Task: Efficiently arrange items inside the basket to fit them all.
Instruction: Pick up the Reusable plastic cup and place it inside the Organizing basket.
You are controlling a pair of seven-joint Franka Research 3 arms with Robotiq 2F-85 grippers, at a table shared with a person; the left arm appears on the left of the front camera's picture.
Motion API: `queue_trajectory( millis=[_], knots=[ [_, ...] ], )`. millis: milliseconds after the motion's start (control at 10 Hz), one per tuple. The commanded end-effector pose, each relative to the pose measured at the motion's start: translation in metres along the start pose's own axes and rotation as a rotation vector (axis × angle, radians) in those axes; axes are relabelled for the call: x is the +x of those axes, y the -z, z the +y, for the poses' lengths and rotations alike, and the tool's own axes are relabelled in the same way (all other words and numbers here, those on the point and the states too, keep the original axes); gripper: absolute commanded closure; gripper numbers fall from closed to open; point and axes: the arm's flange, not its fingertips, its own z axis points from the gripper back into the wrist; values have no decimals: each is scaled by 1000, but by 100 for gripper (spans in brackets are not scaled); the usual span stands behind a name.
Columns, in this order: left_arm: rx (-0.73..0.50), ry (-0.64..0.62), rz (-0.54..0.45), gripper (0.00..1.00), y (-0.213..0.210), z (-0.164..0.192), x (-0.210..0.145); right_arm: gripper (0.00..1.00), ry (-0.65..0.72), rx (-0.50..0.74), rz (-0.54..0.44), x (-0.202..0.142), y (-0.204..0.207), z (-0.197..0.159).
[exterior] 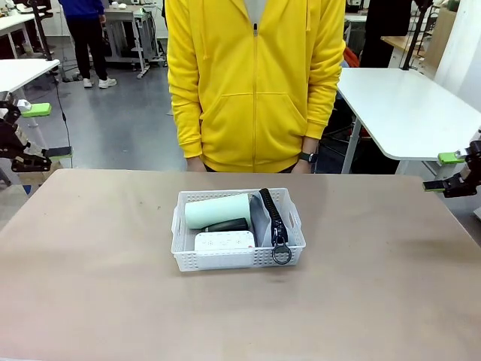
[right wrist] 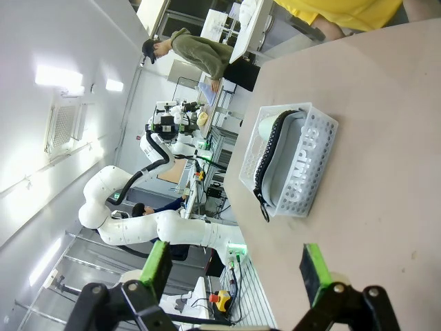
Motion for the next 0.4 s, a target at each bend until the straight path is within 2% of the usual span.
queue_trajectory(
  millis=[0, 300],
  knots=[
    [-3, -6, 7, 0, -7, -2, 0, 0, 16, 0, 10, -1, -1, 6],
    [-3, -6, 7, 0, -7, -2, 0, 0, 16, 0, 10, -1, -1, 6]
  ],
)
